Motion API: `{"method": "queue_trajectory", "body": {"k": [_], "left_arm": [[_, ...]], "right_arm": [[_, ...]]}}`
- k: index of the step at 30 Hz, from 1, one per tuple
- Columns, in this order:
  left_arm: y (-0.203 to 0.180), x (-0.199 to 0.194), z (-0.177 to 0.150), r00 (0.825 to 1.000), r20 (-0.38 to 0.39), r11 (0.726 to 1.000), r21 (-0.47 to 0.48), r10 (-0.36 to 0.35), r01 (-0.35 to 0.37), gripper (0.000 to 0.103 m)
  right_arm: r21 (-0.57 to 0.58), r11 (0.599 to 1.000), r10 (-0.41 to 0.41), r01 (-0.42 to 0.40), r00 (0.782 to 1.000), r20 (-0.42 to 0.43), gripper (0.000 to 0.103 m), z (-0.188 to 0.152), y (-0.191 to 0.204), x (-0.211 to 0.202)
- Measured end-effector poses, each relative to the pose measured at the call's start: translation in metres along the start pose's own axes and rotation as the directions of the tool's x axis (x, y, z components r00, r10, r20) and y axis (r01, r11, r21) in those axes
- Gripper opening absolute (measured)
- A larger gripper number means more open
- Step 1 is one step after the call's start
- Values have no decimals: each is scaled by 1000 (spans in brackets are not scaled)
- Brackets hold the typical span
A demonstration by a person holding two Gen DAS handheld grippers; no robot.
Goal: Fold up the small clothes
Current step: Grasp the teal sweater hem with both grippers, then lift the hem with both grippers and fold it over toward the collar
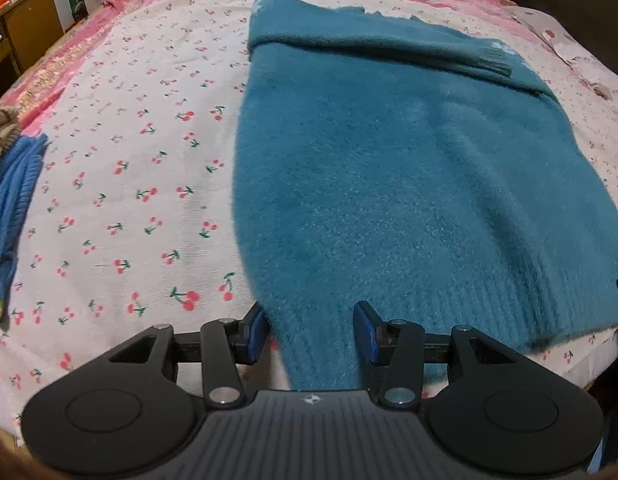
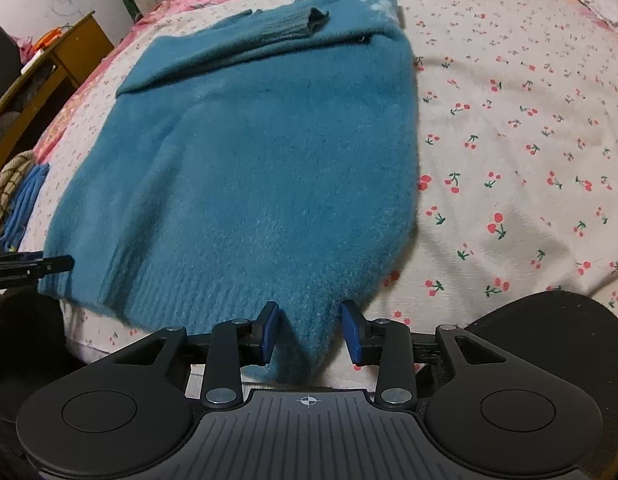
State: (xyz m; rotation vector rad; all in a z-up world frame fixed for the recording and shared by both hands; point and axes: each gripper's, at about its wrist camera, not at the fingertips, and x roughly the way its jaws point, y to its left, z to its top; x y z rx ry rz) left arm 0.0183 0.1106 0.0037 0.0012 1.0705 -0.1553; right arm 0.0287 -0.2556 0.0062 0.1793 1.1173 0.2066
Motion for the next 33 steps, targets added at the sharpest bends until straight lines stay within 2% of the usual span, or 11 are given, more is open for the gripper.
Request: {"method": "queue_trajectory", "body": {"k": [3, 8, 11, 16, 20, 22, 24, 26, 30, 33], "left_arm": [[1, 0, 1, 1000, -1, 1000, -12, -10, 10, 51], [3, -5, -1, 999, 18, 999, -22, -26, 27, 50], [1, -4, 0, 999, 19, 999, -18, -28, 28, 50], [-4, 1, 2, 1000, 7, 1000, 9, -11, 11, 50], [-5, 1, 2, 1000, 7, 1000, 19, -2, 2, 50], [-5, -1, 1, 1000, 15, 1000, 19, 0, 0, 43], [-6, -5, 2, 1000, 24, 1000, 25, 12, -12, 29], [-6, -10, 3, 999, 34, 1000, 25, 7, -8, 22], [-3, -23, 9, 998, 56, 1000, 6, -26, 26, 18], [-4, -30, 16, 995, 75, 998, -7, -65, 65, 17]], "right_arm": [[23, 1000, -1, 2, 1000, -11, 36, 1, -3, 2], [85, 996, -1, -2, 999, 36, 36, 1, -15, -7], [82, 997, -21, 16, 998, 54, 37, 5, -16, -8], [65, 997, -34, 34, 999, -1, 43, 10, -13, 10], [57, 998, -35, 36, 999, -2, 42, 10, -10, 12], [40, 999, -29, 29, 1000, 6, 34, 9, -9, 10], [40, 999, 0, 0, 1000, 13, 24, 8, -9, 7], [44, 999, 18, -19, 1000, 25, 21, 9, -9, 3], [73, 993, 85, -90, 994, 70, 19, 12, -12, -7], [116, 978, 160, -175, 979, 124, 18, 18, -18, -17]]}}
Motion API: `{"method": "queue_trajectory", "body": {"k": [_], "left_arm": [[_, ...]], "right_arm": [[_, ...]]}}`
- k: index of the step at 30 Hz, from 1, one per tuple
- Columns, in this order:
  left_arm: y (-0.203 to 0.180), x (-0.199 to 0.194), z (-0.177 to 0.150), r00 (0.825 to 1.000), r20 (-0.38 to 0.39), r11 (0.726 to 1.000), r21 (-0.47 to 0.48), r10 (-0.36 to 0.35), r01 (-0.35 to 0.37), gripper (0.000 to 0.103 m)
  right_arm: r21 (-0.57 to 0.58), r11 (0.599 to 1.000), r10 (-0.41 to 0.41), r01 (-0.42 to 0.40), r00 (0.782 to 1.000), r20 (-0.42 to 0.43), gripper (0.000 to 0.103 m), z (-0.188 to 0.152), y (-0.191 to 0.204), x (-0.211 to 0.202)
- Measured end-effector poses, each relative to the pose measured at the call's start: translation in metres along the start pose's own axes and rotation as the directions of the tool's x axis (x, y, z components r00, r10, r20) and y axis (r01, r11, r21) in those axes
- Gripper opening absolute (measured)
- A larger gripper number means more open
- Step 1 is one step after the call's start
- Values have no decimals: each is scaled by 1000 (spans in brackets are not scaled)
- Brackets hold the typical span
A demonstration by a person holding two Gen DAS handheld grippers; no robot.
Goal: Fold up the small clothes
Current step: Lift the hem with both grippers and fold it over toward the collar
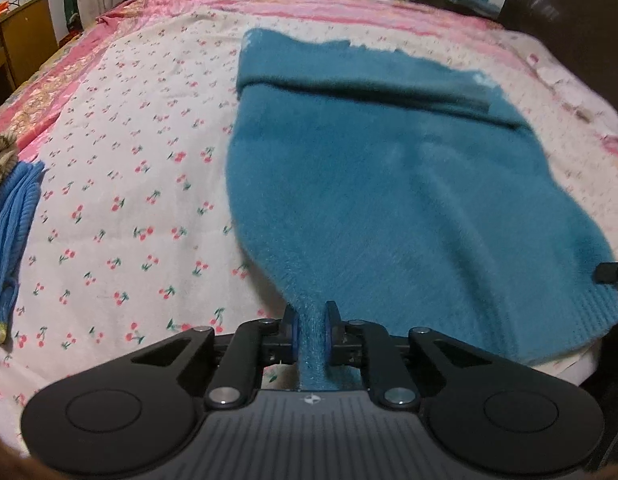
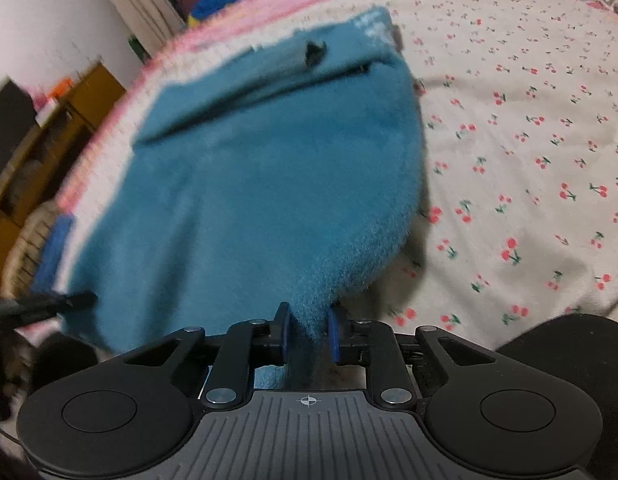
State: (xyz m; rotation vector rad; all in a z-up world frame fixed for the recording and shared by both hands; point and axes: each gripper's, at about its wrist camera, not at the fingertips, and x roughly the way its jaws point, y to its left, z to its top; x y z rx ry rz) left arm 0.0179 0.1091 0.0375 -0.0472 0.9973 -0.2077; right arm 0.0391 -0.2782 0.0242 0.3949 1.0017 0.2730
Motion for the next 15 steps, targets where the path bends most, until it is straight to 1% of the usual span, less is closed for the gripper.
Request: {"method": "queue_trajectory", "body": {"k": [4, 8, 12, 15], "left_arm": [[1, -3, 16, 997, 34, 997, -34, -73, 74, 17], [9, -5, 42, 983, 96, 980, -109, -156, 166, 17], [16, 0, 69, 974, 143, 970, -145, -176, 196, 17], [23, 3, 93, 968, 186, 968, -158, -167, 197, 17]], "right_arm": [[58, 995, 77, -79, 996, 48, 18, 12, -1, -6], [88, 987, 129, -137, 988, 88, 17, 31, 2, -5], [101, 978, 168, -184, 974, 152, 16, 59, 6, -4], [114, 973, 174, -202, 960, 220, 16, 85, 6, -1]]}}
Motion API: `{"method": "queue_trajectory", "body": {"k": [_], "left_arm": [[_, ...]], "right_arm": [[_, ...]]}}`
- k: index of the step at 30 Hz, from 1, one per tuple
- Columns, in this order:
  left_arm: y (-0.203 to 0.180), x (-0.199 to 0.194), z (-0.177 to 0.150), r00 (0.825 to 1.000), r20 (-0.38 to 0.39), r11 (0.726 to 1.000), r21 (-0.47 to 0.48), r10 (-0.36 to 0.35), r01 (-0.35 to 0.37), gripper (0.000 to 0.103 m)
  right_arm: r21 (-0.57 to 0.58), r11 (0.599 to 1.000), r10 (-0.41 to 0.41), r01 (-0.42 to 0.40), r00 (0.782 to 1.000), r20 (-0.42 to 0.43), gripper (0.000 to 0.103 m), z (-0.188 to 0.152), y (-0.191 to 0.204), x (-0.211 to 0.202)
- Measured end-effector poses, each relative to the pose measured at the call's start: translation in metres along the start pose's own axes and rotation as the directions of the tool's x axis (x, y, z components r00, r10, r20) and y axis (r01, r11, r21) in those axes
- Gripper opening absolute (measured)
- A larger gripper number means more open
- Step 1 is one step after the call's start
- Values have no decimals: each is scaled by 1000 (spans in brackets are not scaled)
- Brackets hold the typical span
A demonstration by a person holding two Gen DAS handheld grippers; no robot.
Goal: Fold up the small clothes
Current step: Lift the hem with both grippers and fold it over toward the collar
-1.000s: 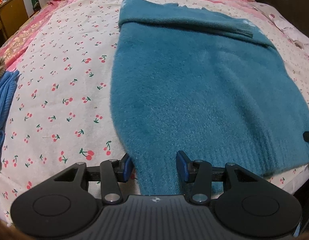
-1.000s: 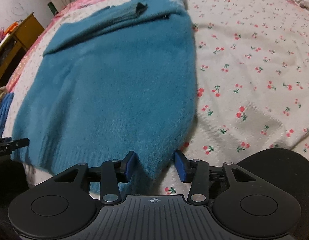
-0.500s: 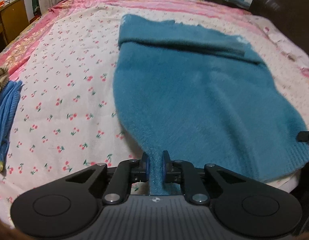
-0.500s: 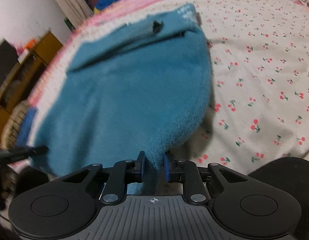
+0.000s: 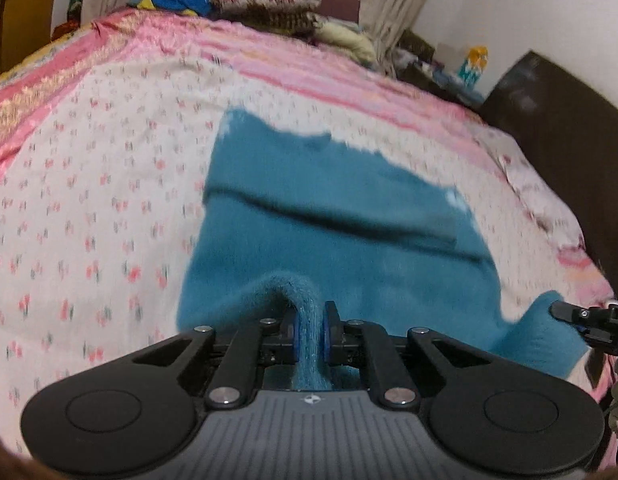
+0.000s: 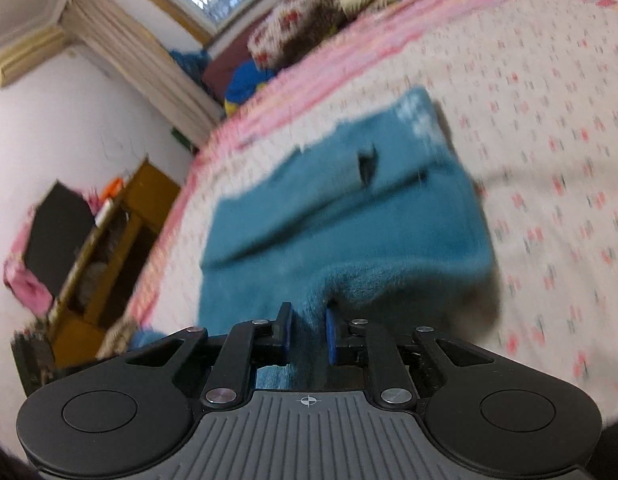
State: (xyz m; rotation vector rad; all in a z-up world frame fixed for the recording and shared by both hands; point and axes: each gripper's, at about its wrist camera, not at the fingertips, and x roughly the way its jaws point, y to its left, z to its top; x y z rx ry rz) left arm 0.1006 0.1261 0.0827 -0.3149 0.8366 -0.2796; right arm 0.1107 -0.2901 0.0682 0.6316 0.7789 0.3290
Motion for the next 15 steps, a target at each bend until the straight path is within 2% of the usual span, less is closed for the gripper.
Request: {"method": "queue_trajectory", "body": {"k": [6, 9, 15], "left_arm": [[12, 24, 57, 995, 94, 999, -36, 11, -7, 17], [16, 45, 83, 992, 123, 999, -49, 26, -20, 17], [22, 91, 124, 985, 154, 996, -60, 73, -65, 17]], "right_arm": [[46, 999, -5, 0, 994, 108, 16, 55, -3, 24], [94, 995, -42, 29, 990, 137, 16, 81, -13, 44], [110, 991, -89, 71, 982, 165, 16, 122, -23, 84]]}}
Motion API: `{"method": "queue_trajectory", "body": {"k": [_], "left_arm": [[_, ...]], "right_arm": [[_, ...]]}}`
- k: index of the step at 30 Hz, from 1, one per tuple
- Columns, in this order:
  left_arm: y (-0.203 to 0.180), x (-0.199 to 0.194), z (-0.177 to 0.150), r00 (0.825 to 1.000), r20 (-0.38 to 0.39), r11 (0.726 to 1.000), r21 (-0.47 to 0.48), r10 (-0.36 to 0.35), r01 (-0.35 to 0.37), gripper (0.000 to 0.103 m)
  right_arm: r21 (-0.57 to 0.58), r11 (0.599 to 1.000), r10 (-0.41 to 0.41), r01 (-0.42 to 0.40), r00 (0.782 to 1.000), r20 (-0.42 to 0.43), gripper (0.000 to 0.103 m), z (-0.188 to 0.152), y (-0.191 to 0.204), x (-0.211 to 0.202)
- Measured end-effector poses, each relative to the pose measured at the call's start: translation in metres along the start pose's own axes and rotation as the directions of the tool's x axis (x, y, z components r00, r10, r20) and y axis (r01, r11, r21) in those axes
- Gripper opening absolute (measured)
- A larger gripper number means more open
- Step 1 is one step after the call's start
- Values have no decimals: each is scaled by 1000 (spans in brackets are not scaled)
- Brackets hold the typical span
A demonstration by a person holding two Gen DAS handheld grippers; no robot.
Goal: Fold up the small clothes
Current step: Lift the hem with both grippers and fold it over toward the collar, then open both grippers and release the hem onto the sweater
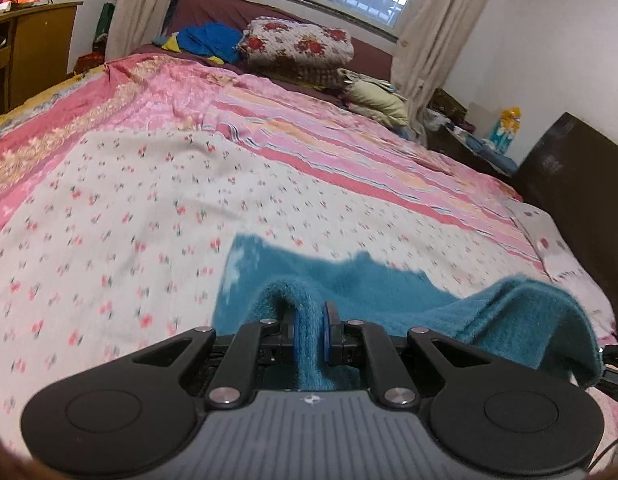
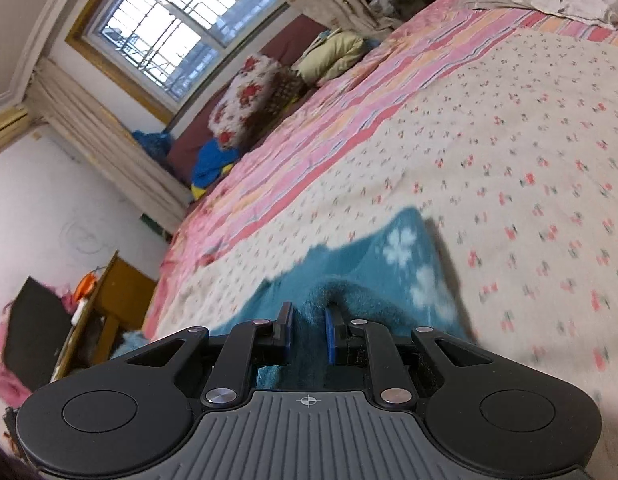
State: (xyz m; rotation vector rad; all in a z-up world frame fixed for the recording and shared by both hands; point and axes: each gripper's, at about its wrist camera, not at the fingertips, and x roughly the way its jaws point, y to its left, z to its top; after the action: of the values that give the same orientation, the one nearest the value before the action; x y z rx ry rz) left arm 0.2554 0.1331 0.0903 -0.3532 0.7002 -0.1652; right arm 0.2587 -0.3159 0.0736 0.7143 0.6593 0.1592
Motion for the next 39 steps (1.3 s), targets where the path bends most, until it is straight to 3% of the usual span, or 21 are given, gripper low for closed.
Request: {"method": "queue_trajectory", "body": {"k": [9, 15, 19, 23, 31, 33, 39], "left_arm": [[4, 61, 18, 999, -22, 999, -22, 44, -44, 18], [2, 70, 12, 996, -48, 997, -6, 79, -79, 23], [5, 65, 17, 997, -48, 997, -40, 61, -63, 28], [4, 60, 22, 998, -30, 997, -55, 48, -50, 32], [12, 59, 25, 997, 12, 991, -111, 81, -79, 36], [12, 55, 30, 987, 68, 986, -94, 145, -139, 46], [9, 49, 32, 981, 89, 985, -30, 170, -168, 49]], "right_arm": [[53, 996, -65, 65, 998, -3, 16, 18, -22, 57], [47, 996, -79, 80, 997, -24, 25, 16, -25, 64], [37, 997, -74, 72, 997, 30, 37, 20, -24, 54], [-16, 998, -67, 68, 997, 49, 38, 21, -19, 46], [-249, 949, -191, 192, 981, 28, 38, -2, -1, 65], [-272, 939, -211, 209, 977, 25, 38, -5, -2, 69], [-305, 924, -231, 233, 972, 41, 38, -7, -2, 73]]}}
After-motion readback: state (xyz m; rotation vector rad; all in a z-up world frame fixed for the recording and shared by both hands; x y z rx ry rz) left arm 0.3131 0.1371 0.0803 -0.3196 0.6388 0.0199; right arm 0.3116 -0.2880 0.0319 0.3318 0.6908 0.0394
